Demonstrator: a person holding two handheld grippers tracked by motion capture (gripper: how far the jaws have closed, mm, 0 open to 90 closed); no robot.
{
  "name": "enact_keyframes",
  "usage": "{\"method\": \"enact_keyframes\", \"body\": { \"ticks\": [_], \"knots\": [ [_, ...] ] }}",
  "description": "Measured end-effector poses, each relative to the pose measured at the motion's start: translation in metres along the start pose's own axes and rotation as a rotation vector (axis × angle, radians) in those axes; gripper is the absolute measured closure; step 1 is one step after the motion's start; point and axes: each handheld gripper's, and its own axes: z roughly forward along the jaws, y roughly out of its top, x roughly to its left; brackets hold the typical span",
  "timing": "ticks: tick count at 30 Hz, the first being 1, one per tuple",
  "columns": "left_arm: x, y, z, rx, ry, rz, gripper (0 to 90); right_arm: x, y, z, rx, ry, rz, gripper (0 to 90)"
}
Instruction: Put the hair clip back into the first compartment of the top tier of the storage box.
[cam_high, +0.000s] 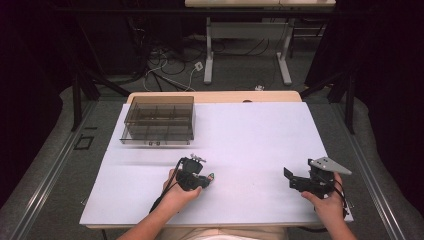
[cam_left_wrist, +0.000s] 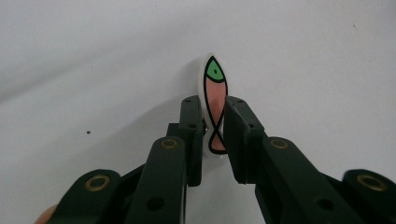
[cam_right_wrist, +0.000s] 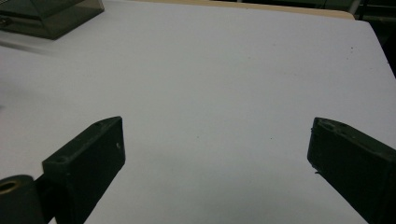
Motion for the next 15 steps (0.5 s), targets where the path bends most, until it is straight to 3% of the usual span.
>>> {"method": "enact_keyframes", "body": {
  "ticks": [7, 8, 15],
  "knots": [
    [0.0013, 0.0011, -0.0027, -0.013, -0.003, 0.007, 77.5, 0.0007, -0.0004, 0.0011, -0.016, -0.001, 0.006, 3.9],
    [0.0015, 0.0012, -0.0029, -0.018, -0.001, 0.01, 77.5, 0.0001, 0.0001, -0.0001, 0.001, 0.0, 0.0, 4.0],
    [0.0019, 0.0021, -0.0058, -0.03, -0.003, -0.005, 77.6, 0.0001, 0.0002, -0.0001, 0.0, 0.001, 0.003, 3.9]
  ]
}}
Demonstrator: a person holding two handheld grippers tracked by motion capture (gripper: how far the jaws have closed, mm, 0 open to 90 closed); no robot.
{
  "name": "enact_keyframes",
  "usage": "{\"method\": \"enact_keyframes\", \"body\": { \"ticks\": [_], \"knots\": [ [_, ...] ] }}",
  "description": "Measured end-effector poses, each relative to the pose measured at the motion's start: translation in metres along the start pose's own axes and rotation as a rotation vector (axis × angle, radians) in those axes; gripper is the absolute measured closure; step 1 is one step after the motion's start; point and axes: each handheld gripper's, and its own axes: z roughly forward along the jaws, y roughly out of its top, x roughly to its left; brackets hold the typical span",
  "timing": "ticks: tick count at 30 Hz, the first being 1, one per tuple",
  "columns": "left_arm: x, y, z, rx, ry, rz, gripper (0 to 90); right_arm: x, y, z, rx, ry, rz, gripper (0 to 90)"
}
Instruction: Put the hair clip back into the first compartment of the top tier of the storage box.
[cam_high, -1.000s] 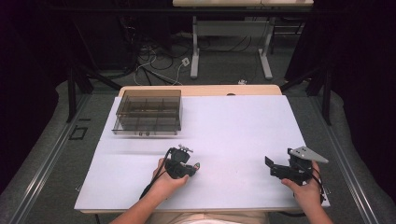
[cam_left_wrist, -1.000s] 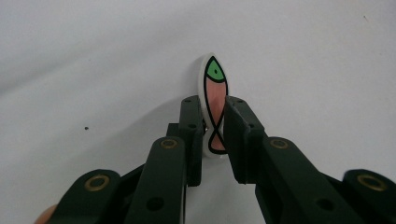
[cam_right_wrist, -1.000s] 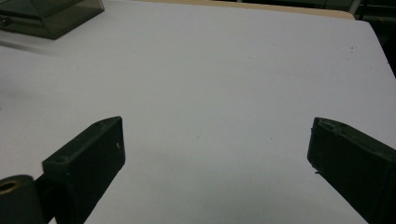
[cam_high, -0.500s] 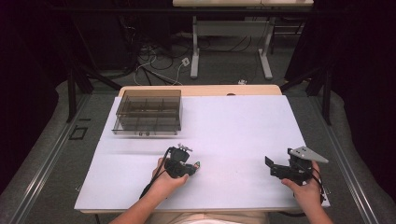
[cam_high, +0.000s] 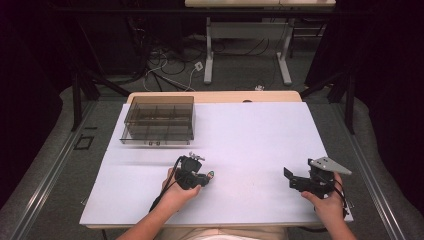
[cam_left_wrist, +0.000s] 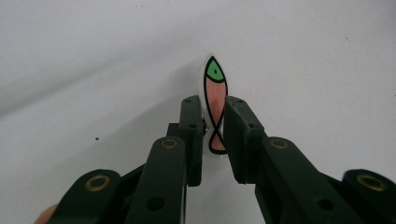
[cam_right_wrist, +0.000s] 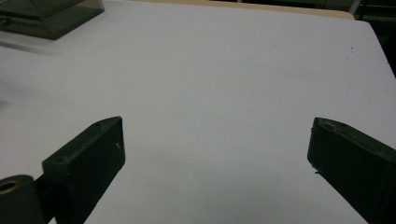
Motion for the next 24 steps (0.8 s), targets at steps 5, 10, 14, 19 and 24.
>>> {"method": "enact_keyframes", "body": {
  "ticks": [5, 10, 14, 19, 24],
  "knots": [
    [0.002, 0.001, -0.003, -0.007, 0.001, 0.005, 77.5, 0.0, 0.0, 0.0, -0.001, 0.002, 0.004, 3.9],
    [0.003, 0.001, -0.004, -0.028, 0.007, -0.012, 77.6, 0.0, 0.0, 0.001, -0.013, -0.001, -0.003, 3.9],
    [0.006, 0.002, -0.006, -0.031, 0.011, -0.011, 77.6, 0.0, 0.0, 0.0, -0.001, 0.0, -0.008, 3.9],
    [0.009, 0.002, -0.007, -0.04, 0.018, -0.014, 77.6, 0.0, 0.0, 0.0, 0.001, -0.001, -0.004, 3.9],
    [0.012, 0.003, -0.01, -0.061, 0.025, -0.025, 77.6, 0.0, 0.0, 0.0, 0.0, -0.001, -0.005, 3.9]
  ]
}}
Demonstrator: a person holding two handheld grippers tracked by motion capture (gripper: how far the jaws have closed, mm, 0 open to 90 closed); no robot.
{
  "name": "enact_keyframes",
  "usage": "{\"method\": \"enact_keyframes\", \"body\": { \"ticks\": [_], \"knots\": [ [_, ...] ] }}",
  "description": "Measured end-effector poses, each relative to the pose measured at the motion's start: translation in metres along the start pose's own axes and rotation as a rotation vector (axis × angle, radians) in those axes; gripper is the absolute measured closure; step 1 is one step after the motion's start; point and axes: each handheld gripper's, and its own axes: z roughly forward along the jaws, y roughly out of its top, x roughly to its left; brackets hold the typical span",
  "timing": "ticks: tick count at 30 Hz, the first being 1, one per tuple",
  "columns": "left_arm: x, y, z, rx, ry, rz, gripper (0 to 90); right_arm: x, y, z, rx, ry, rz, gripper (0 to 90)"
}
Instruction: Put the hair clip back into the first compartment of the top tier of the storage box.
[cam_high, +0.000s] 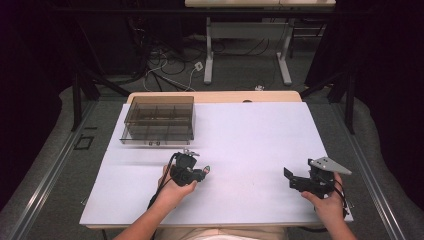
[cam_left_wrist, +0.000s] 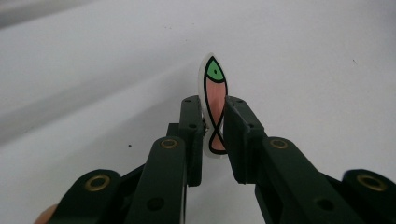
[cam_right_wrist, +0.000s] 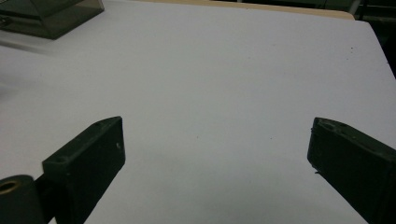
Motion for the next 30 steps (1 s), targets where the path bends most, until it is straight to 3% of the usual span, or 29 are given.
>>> {"method": "enact_keyframes", "body": {
  "ticks": [8, 26, 30],
  "knots": [
    [0.005, 0.002, -0.006, -0.031, 0.003, -0.027, 77.6, 0.0, 0.0, 0.0, -0.001, 0.001, 0.001, 3.9],
    [0.015, 0.006, -0.023, -0.088, 0.011, -0.031, 77.6, -0.001, 0.0, 0.001, -0.002, 0.003, -0.005, 3.9],
    [0.018, 0.007, -0.027, -0.107, 0.018, -0.039, 77.6, 0.0, 0.0, 0.0, 0.018, 0.006, -0.002, 3.9]
  ]
}}
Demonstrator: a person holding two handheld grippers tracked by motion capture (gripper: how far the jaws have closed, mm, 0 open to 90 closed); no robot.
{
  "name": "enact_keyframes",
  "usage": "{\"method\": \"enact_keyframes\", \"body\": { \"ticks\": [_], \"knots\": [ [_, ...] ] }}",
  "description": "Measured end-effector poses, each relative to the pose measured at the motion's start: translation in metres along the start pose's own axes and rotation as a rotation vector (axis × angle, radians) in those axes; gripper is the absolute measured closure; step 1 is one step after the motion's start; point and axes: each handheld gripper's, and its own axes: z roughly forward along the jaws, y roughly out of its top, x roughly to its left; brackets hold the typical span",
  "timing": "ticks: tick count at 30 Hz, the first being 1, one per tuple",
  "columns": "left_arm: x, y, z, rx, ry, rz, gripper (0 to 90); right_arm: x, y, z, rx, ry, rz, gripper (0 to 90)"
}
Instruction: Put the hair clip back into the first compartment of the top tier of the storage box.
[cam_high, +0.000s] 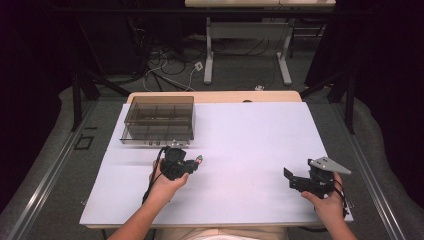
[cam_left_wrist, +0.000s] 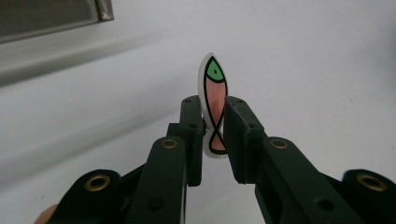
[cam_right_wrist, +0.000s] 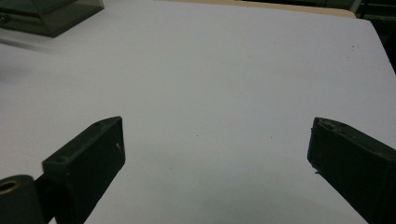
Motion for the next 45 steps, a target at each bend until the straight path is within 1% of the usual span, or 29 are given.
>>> {"method": "enact_keyframes", "body": {
  "ticks": [1, 2, 5, 6, 7, 8, 10, 11, 12, 13, 14, 16, 22, 27, 33, 34, 37, 39, 45],
  "knots": [
    [0.001, 0.0, -0.001, -0.002, 0.0, -0.003, 77.6, 0.0, -0.001, 0.001, -0.019, 0.008, 0.002, 4.0],
    [0.002, 0.001, -0.002, -0.008, 0.002, -0.007, 77.6, 0.0, -0.001, 0.001, -0.024, -0.005, 0.004, 4.0],
    [0.004, 0.001, -0.005, -0.021, 0.01, -0.013, 77.6, 0.0, -0.001, 0.001, -0.019, 0.0, 0.006, 3.9],
    [0.005, 0.002, -0.006, -0.018, 0.008, -0.011, 77.6, 0.0, -0.001, 0.001, -0.018, -0.003, 0.003, 3.9],
    [0.006, 0.002, -0.006, -0.025, 0.013, -0.007, 77.6, 0.0, -0.001, 0.001, -0.018, -0.002, 0.003, 4.0],
    [0.006, 0.002, -0.007, -0.03, 0.014, -0.015, 77.6, 0.0, -0.001, 0.002, -0.021, 0.001, 0.003, 3.9],
    [0.008, 0.003, -0.008, -0.033, 0.017, -0.012, 77.6, 0.0, -0.001, 0.002, -0.02, 0.001, 0.003, 3.9],
    [0.008, 0.003, -0.009, -0.037, 0.018, -0.02, 77.6, 0.0, -0.001, 0.001, -0.017, 0.0, 0.003, 3.9],
    [0.009, 0.003, -0.009, -0.041, 0.018, -0.023, 77.6, 0.001, -0.002, 0.004, -0.044, -0.006, 0.005, 3.9],
    [0.01, 0.003, -0.01, -0.042, 0.02, -0.024, 77.6, 0.0, -0.001, 0.001, -0.015, 0.006, 0.002, 3.9],
    [0.01, 0.003, -0.01, -0.045, 0.02, -0.026, 77.6, -0.001, -0.001, 0.002, -0.017, 0.004, -0.007, 3.9],
    [0.011, 0.003, -0.011, -0.048, 0.023, -0.025, 77.6, 0.0, -0.001, 0.002, -0.014, 0.007, 0.001, 3.9],
    [0.014, 0.004, -0.014, -0.065, 0.025, -0.039, 77.6, 0.0, -0.001, 0.003, -0.019, 0.005, 0.002, 3.9],
    [0.016, 0.005, -0.017, -0.075, 0.03, -0.038, 77.6, 0.0, -0.001, 0.002, -0.017, 0.007, 0.001, 3.9],
    [0.019, 0.007, -0.024, -0.105, 0.036, -0.045, 77.6, -0.001, -0.001, 0.002, -0.022, 0.003, -0.005, 4.0],
    [0.02, 0.007, -0.025, -0.109, 0.037, -0.047, 77.6, -0.001, -0.001, 0.002, -0.016, 0.004, -0.006, 3.9],
    [0.021, 0.008, -0.028, -0.123, 0.039, -0.052, 77.6, 0.0, -0.001, 0.002, -0.017, 0.006, 0.001, 4.0],
    [0.022, 0.008, -0.031, -0.131, 0.04, -0.055, 77.6, -0.001, -0.001, 0.003, -0.022, 0.003, -0.005, 3.9],
    [0.024, 0.009, -0.036, -0.153, 0.044, -0.058, 77.6, 0.0, -0.001, 0.002, -0.015, 0.007, -0.002, 4.0]
  ]
}}
